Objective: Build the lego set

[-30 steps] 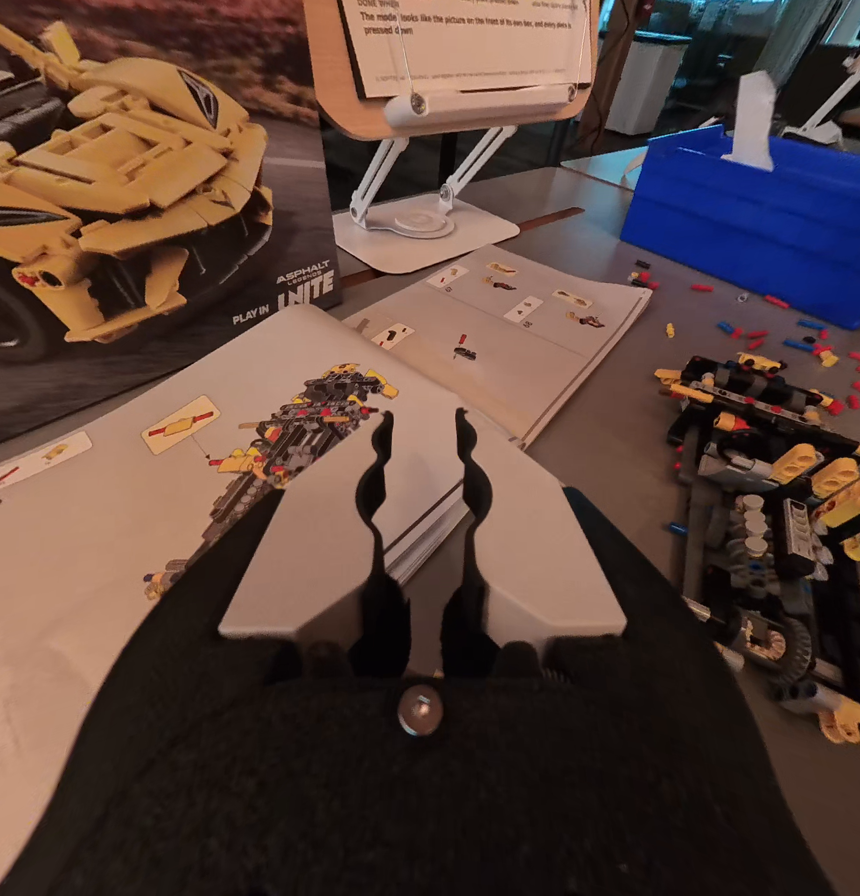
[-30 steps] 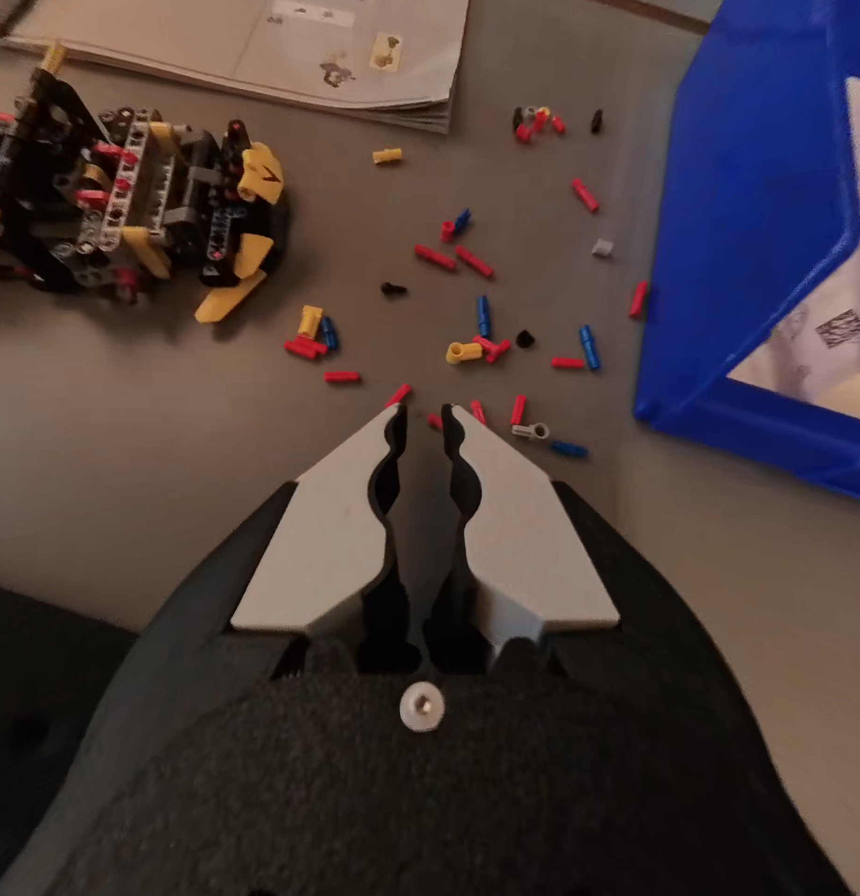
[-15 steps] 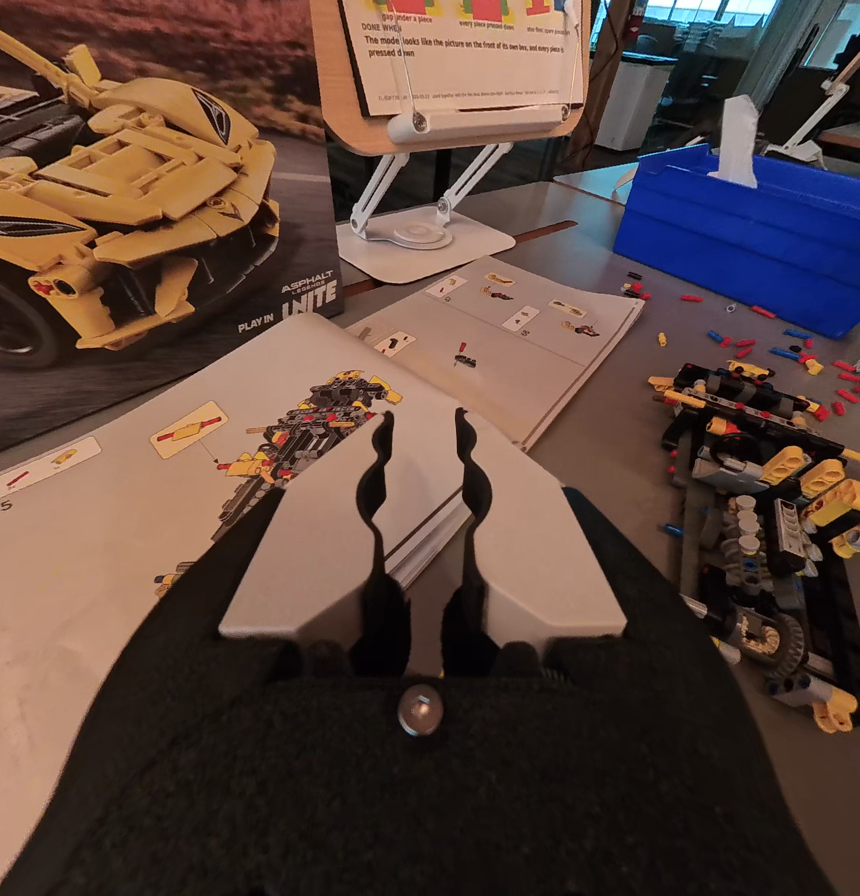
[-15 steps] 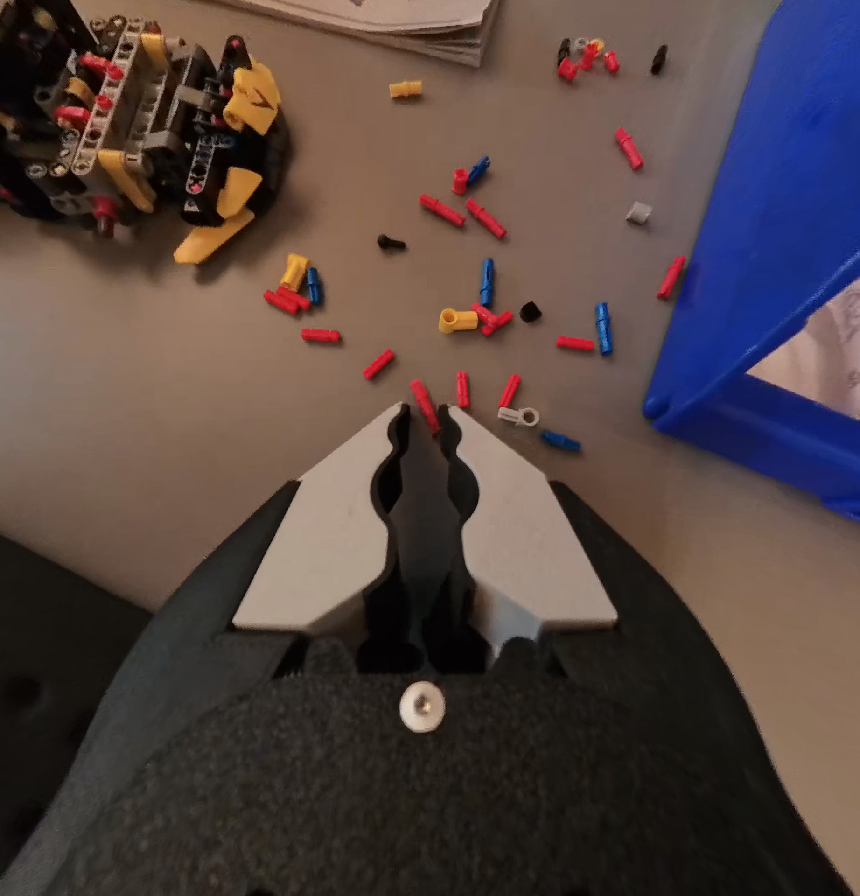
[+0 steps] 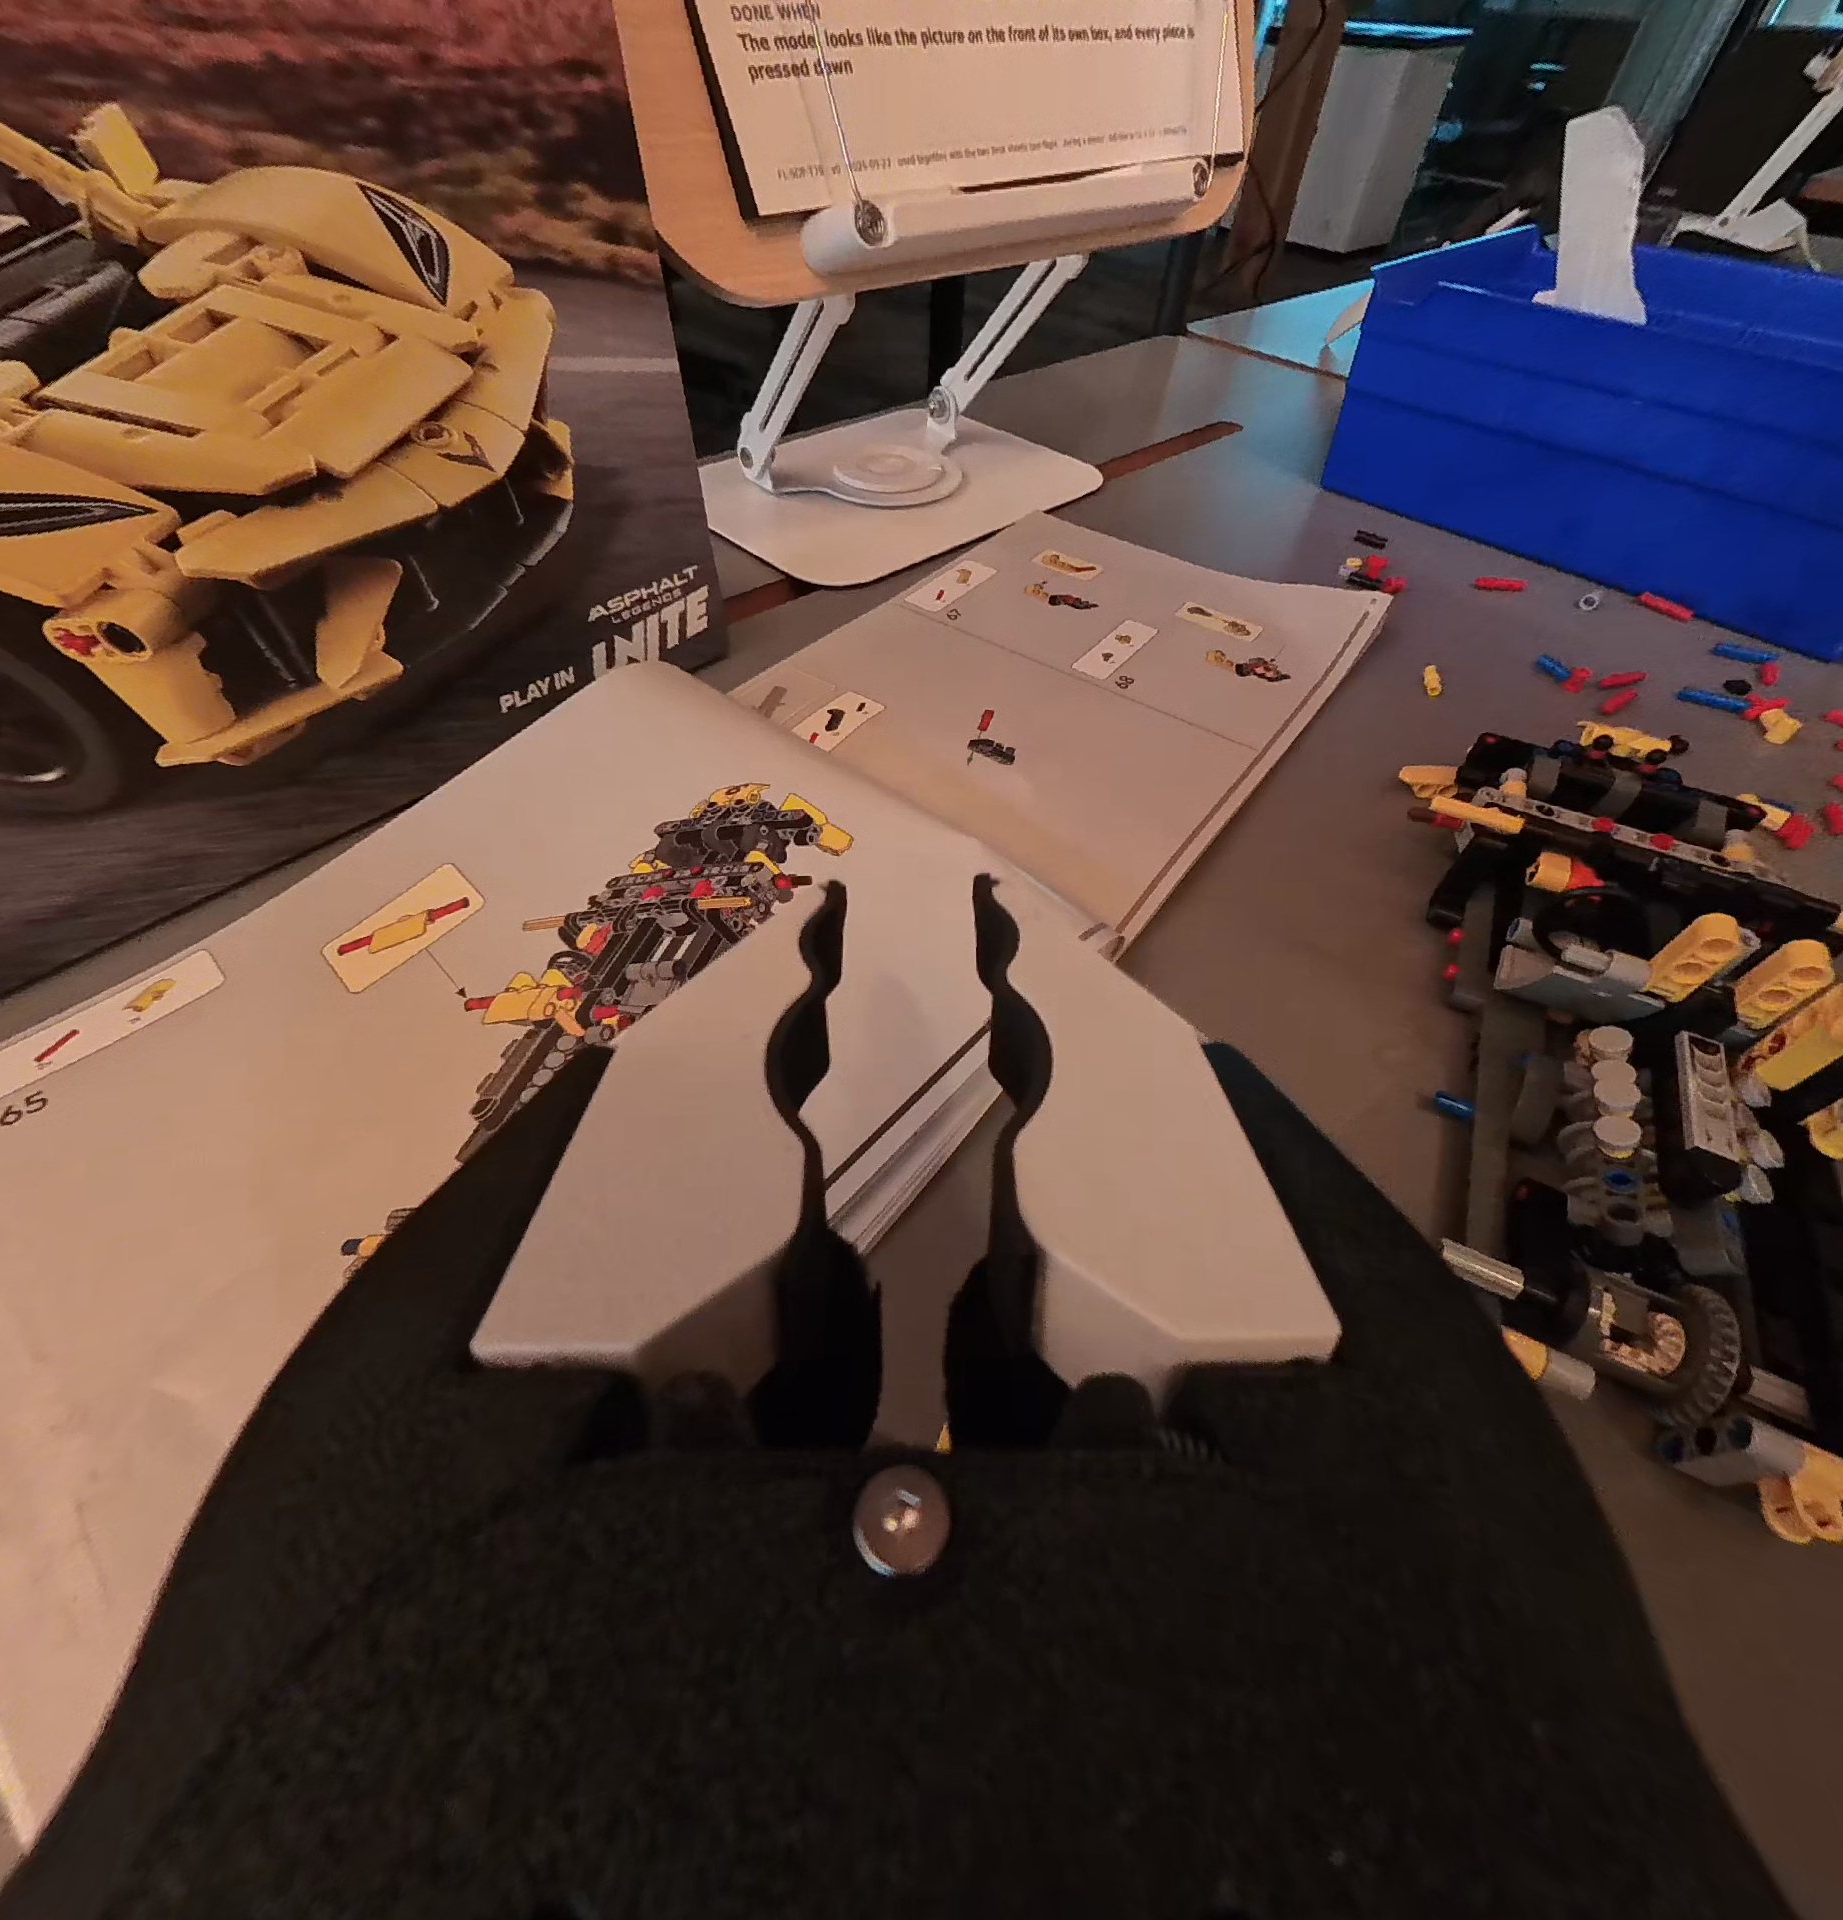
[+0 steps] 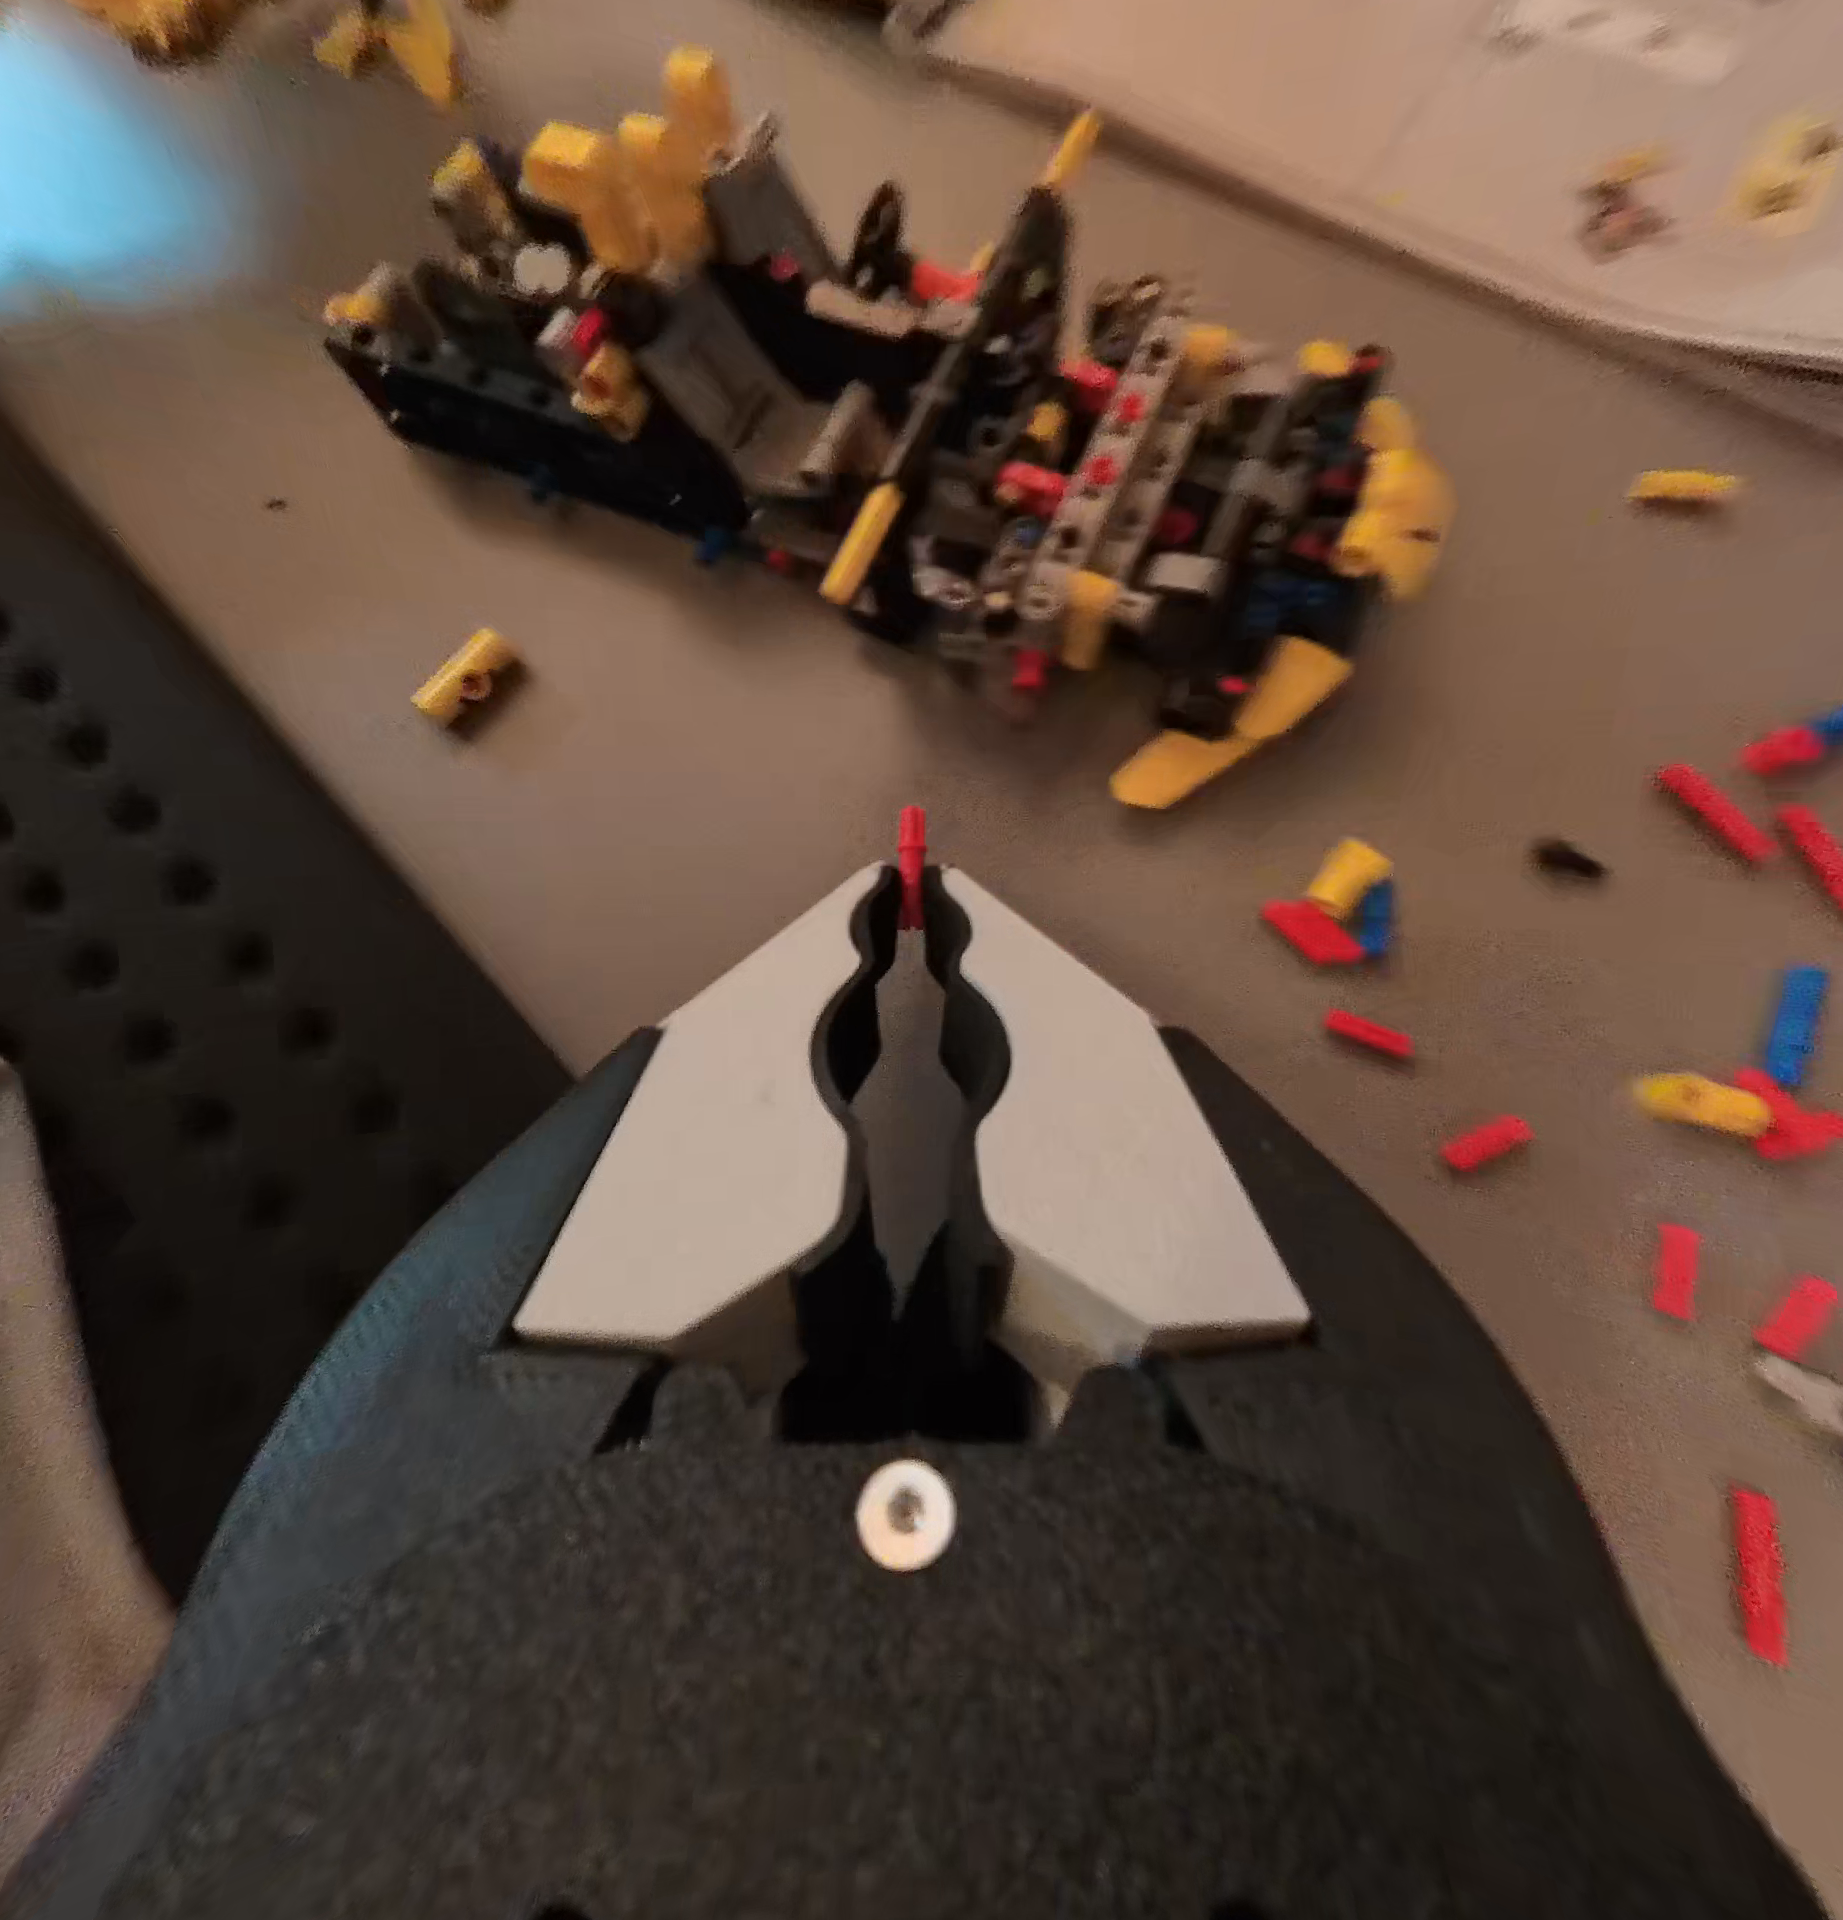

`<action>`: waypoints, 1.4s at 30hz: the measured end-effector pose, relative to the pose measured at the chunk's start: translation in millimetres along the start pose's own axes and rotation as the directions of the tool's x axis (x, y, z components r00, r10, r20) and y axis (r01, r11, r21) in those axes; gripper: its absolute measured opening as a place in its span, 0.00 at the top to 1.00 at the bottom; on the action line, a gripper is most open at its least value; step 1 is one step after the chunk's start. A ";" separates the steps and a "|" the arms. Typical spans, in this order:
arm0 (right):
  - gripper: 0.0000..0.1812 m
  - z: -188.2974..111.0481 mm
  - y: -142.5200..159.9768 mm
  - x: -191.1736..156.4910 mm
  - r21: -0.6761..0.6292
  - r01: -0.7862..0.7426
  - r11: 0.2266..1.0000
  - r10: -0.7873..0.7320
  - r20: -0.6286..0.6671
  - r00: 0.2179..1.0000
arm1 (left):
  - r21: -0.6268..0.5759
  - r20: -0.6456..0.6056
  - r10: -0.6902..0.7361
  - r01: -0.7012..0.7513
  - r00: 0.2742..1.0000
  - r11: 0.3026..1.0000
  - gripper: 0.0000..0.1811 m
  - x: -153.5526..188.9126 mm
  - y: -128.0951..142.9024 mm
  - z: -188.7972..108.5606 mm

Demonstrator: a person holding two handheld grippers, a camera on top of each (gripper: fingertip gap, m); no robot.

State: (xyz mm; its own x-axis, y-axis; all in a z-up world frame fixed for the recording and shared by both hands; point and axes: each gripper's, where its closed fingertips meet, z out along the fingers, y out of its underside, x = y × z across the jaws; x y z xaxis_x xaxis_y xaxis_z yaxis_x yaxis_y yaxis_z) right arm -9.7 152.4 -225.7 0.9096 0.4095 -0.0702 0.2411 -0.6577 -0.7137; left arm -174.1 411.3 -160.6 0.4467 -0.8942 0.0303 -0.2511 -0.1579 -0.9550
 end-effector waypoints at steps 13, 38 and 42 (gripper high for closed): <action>0.94 -18.9 -0.3 38.2 0.018 -0.012 1.000 0.016 -0.253 0.967 | 0.017 0.006 0.026 -0.026 1.000 1.000 0.87 4.3 -4.5 -1.9; 0.98 -77.4 83.7 135.9 0.006 -0.242 0.970 0.228 -0.353 0.907 | -0.014 -0.004 0.043 -0.043 0.999 0.999 0.87 8.7 2.9 4.7; 0.98 -53.3 26.4 66.5 0.063 -0.116 0.991 0.122 -0.089 0.989 | -0.009 -0.002 0.031 -0.031 1.000 0.999 0.87 7.3 2.1 3.8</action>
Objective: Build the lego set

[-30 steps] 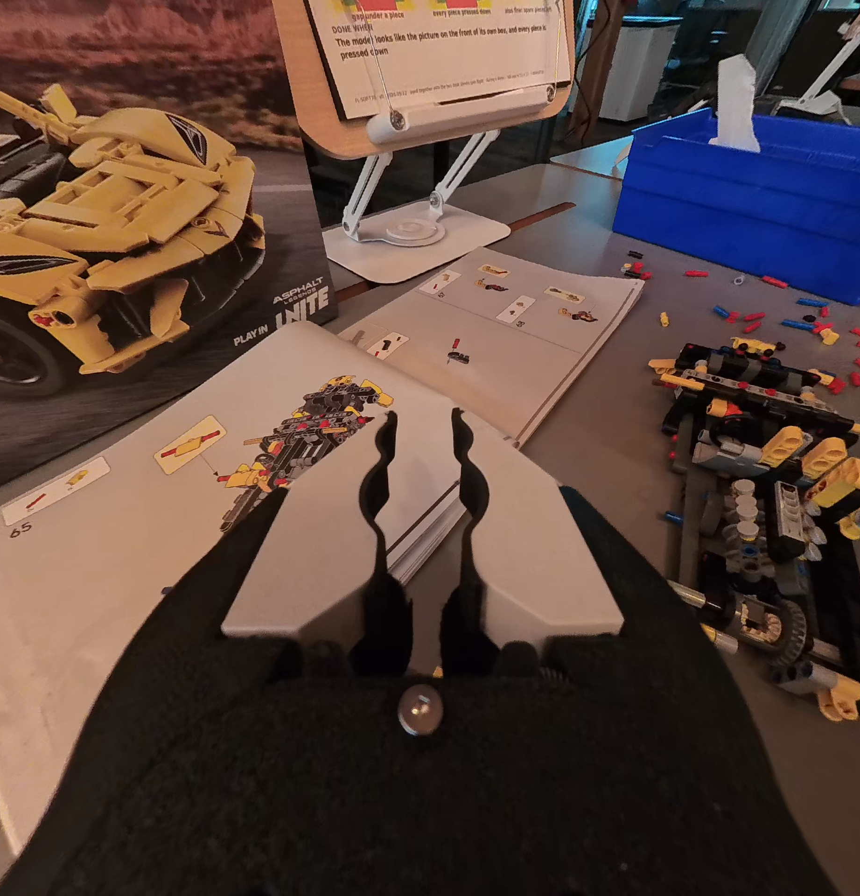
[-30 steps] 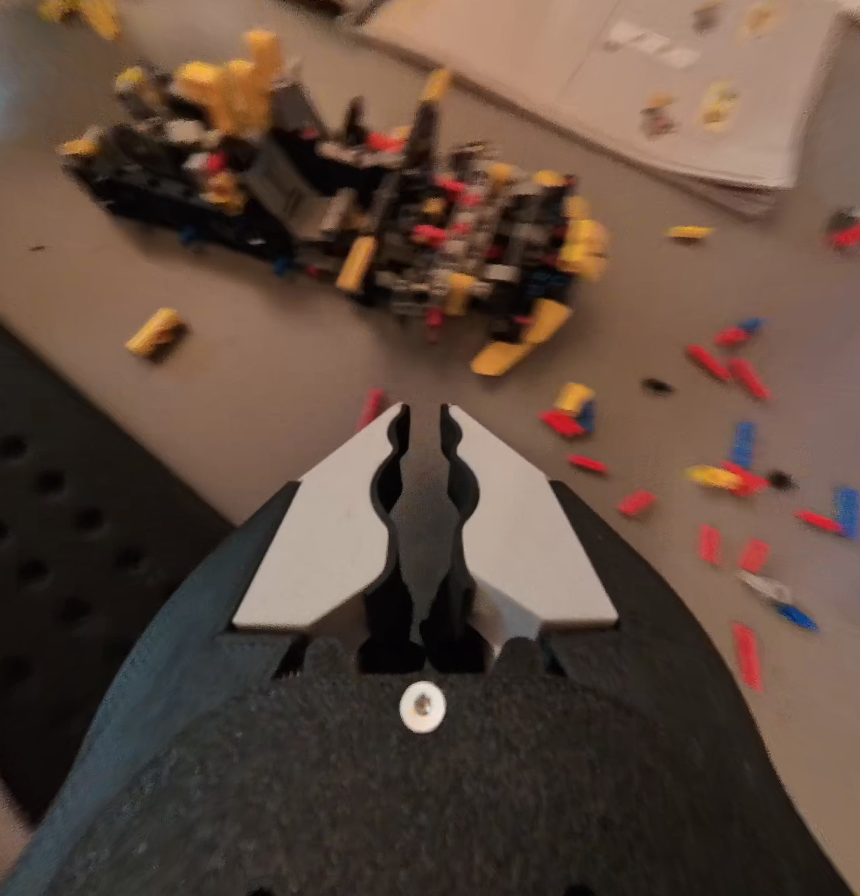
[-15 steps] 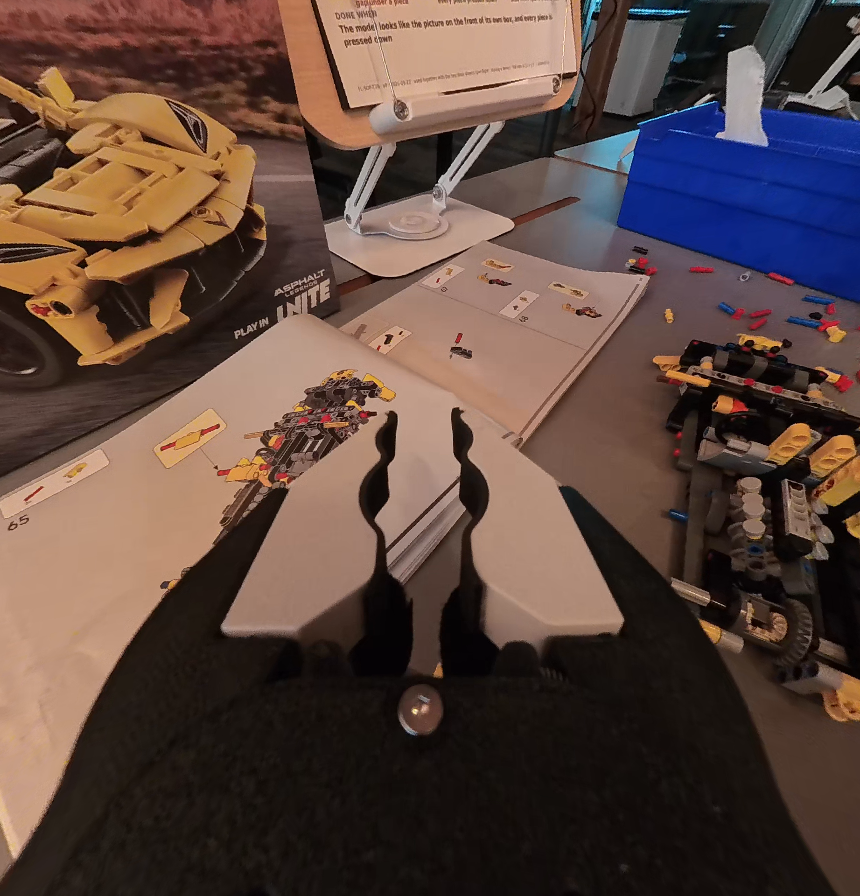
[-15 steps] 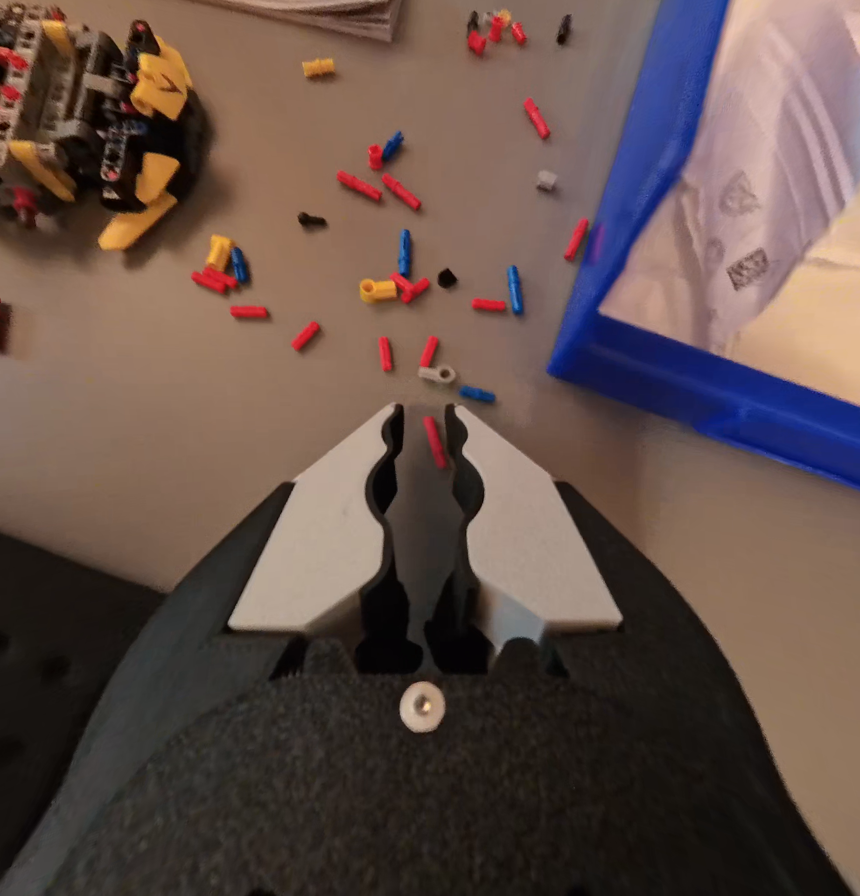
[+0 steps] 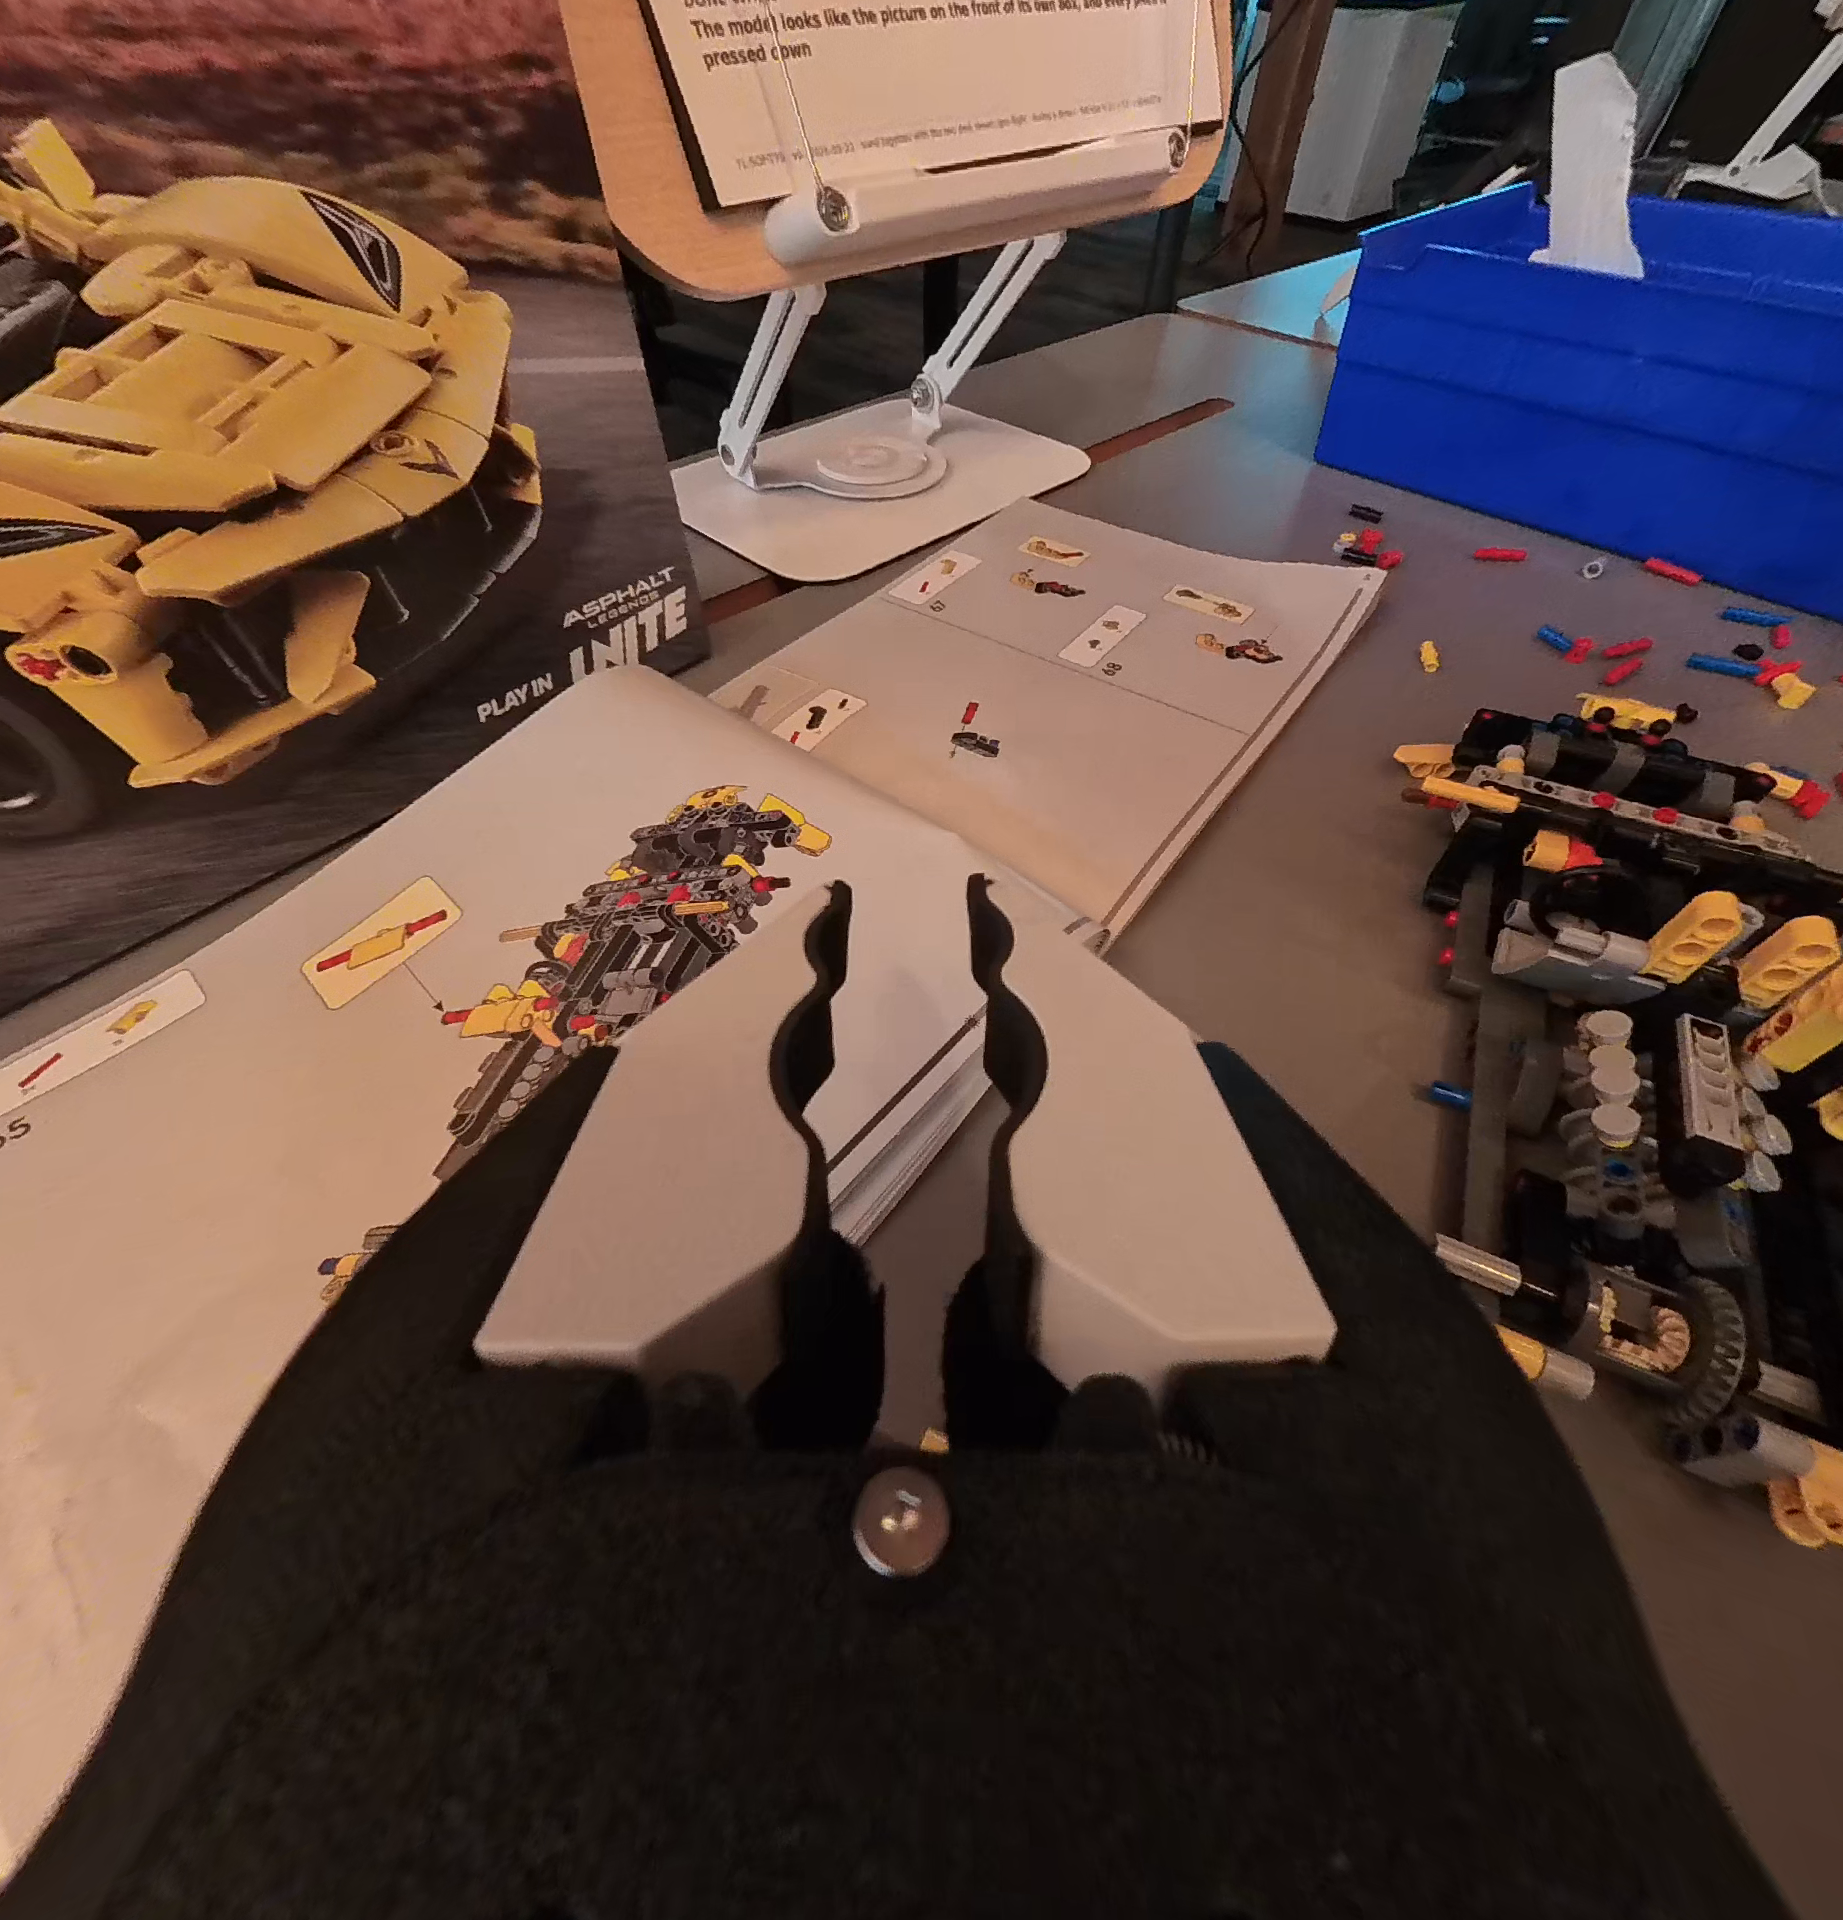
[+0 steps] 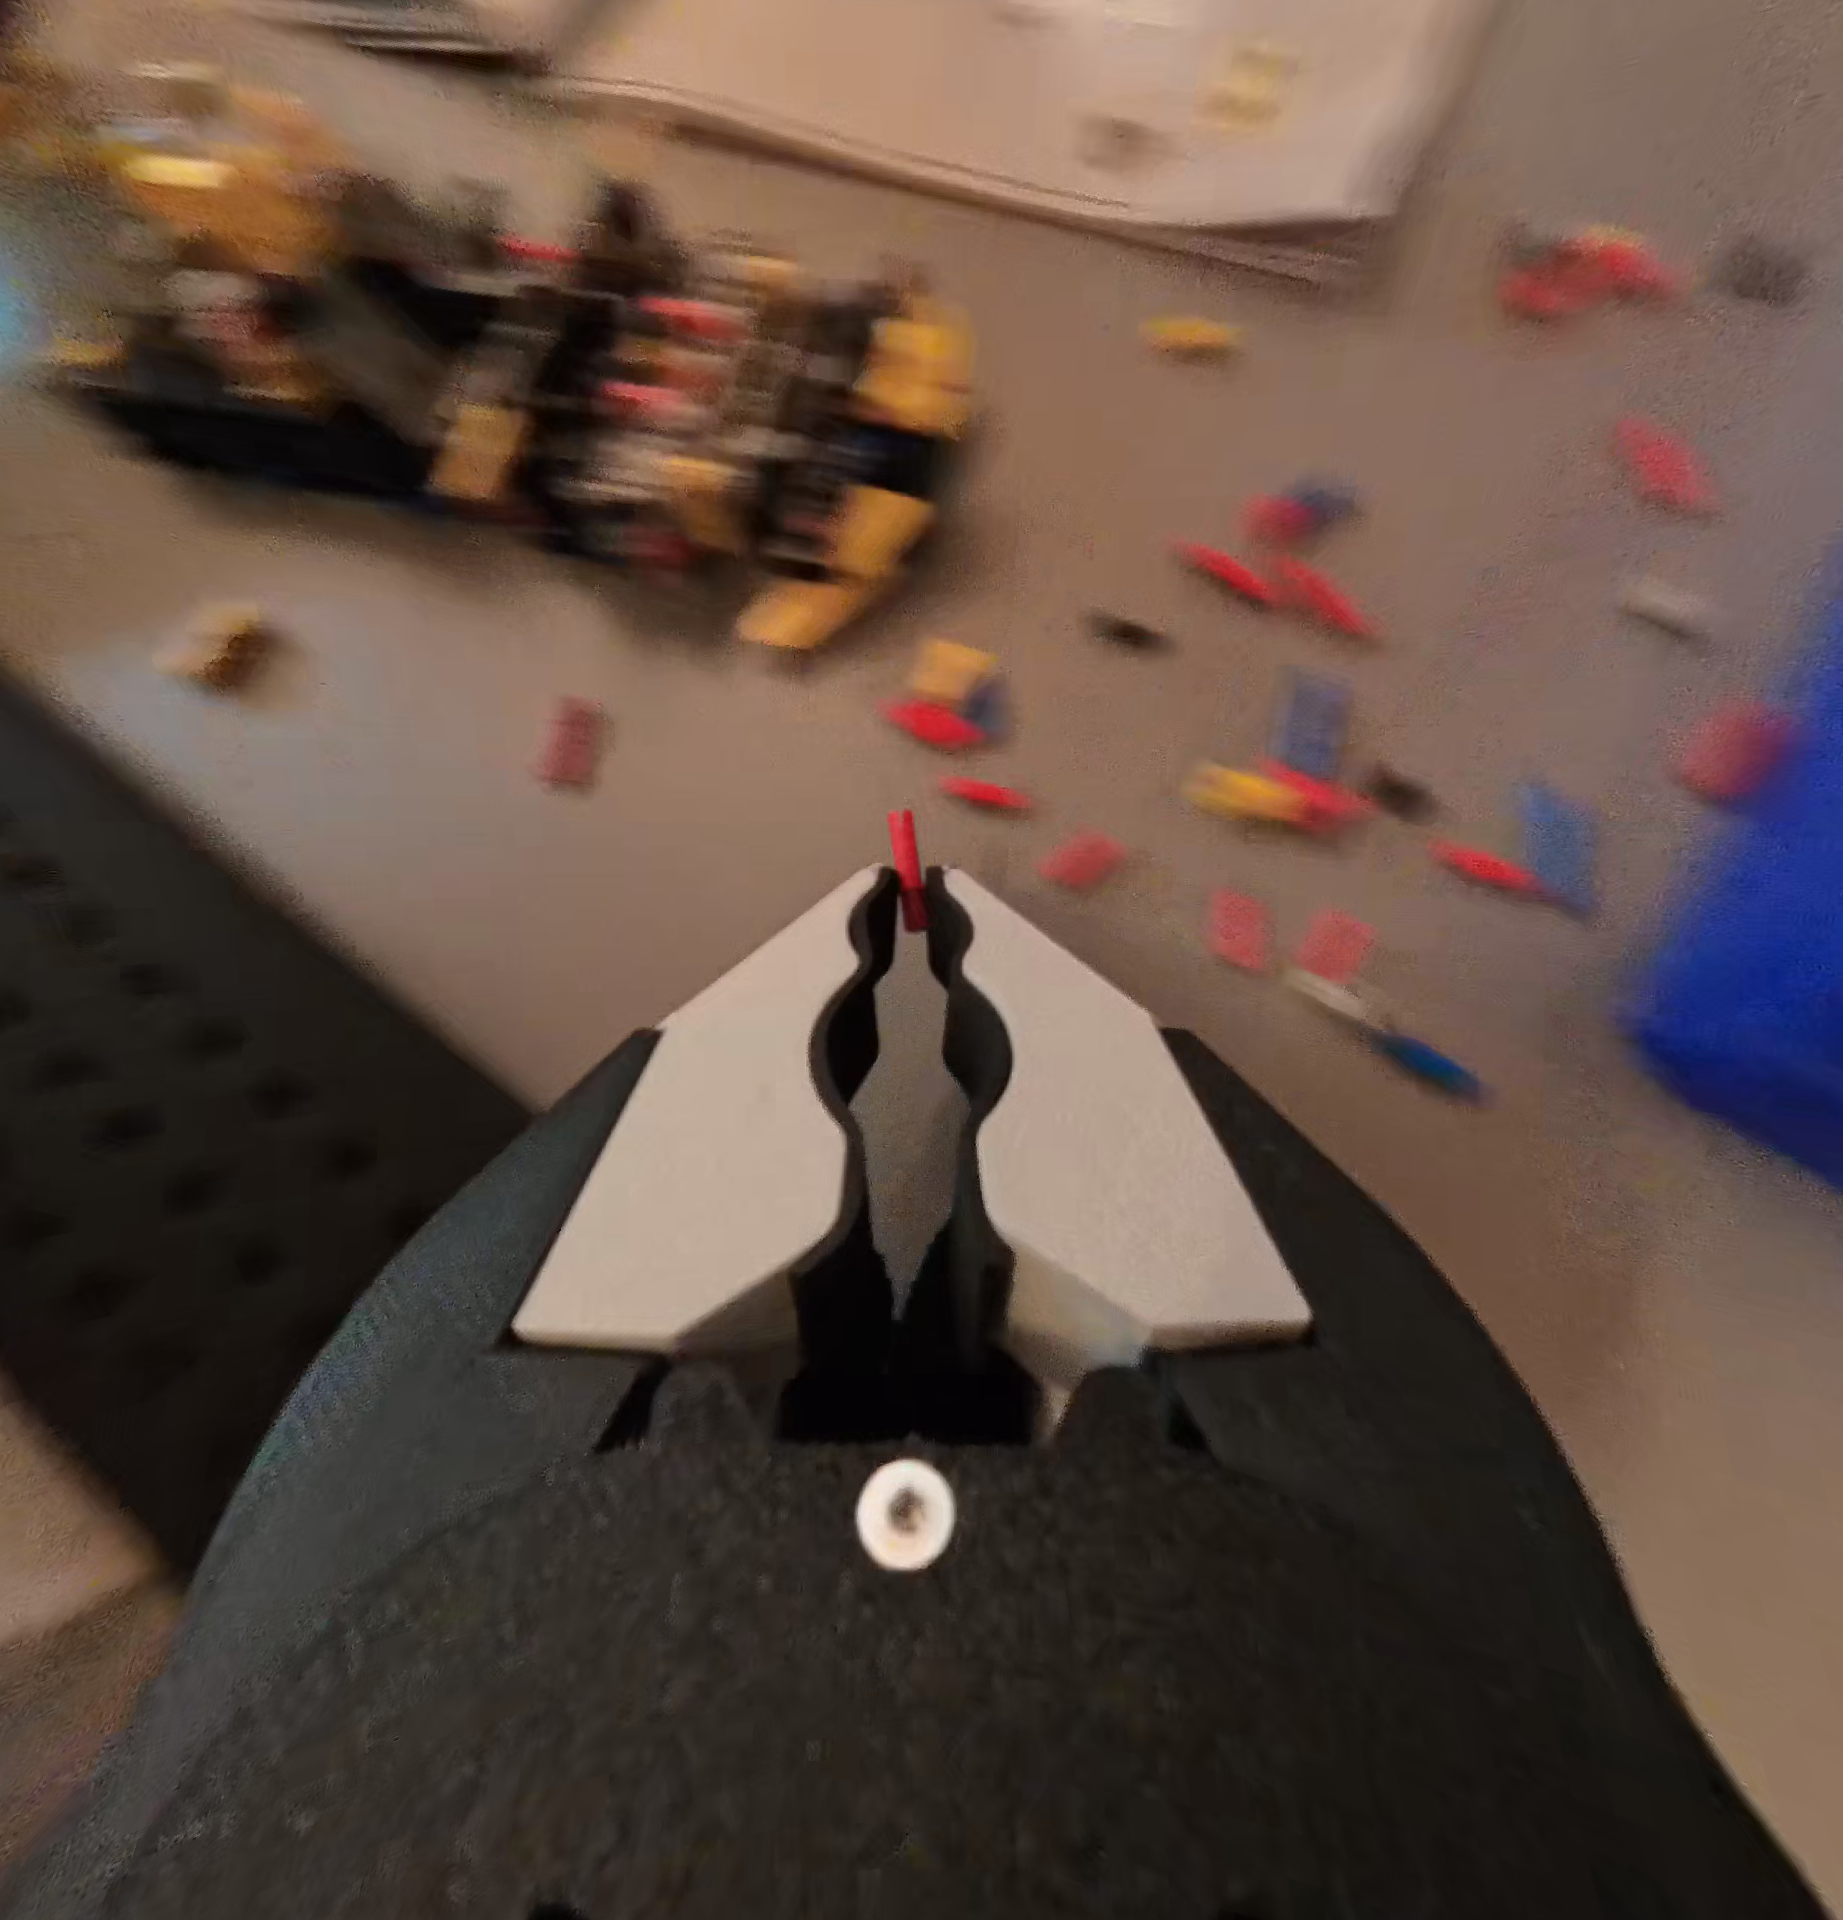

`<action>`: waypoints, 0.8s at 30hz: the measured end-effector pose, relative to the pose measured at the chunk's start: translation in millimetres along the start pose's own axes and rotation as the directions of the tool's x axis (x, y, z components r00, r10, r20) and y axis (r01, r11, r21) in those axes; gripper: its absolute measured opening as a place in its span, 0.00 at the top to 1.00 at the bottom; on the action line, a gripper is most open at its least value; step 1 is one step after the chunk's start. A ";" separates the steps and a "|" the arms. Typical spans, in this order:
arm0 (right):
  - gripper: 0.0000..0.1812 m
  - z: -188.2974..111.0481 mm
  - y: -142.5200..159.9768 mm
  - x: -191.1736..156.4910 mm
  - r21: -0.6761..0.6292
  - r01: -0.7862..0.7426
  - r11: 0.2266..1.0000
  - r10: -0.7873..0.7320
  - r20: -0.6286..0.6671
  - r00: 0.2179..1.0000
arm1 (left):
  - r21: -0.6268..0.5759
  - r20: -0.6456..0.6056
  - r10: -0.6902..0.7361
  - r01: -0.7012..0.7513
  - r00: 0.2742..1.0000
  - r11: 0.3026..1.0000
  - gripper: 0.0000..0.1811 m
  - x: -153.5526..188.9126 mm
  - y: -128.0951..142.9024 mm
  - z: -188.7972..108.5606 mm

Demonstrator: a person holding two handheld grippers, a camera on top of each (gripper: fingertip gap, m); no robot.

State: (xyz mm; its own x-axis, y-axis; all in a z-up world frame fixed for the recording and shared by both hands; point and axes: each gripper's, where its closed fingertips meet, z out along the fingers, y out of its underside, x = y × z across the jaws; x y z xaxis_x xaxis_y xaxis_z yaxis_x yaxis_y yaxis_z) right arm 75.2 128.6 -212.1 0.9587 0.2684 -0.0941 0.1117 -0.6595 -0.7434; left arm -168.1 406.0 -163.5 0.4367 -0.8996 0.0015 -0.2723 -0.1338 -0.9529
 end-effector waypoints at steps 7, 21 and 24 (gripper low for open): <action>0.98 48.8 7.4 -96.4 -0.146 0.252 0.957 -0.216 0.224 0.950 | -0.013 -0.004 0.041 -0.041 0.999 0.999 0.87 5.9 0.0 -0.5; 0.84 89.0 -32.6 -180.8 0.003 0.432 0.902 -0.408 0.340 0.847 | -0.011 -0.032 0.073 -0.073 0.997 0.997 0.87 17.7 -5.3 -3.9; 0.84 94.5 -23.1 -184.9 -0.042 0.473 0.880 -0.412 0.425 0.806 | -0.002 -0.048 0.068 -0.068 0.997 0.998 0.87 20.6 -8.4 -5.6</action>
State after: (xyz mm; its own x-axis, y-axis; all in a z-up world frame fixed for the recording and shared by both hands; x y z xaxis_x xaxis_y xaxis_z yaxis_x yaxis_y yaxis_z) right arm -129.4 160.5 -240.1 0.6155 0.7865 -0.0505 0.5626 -0.4833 -0.6707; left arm -161.7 386.3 -153.8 0.3756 -0.9255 -0.0490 -0.3036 -0.0730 -0.9500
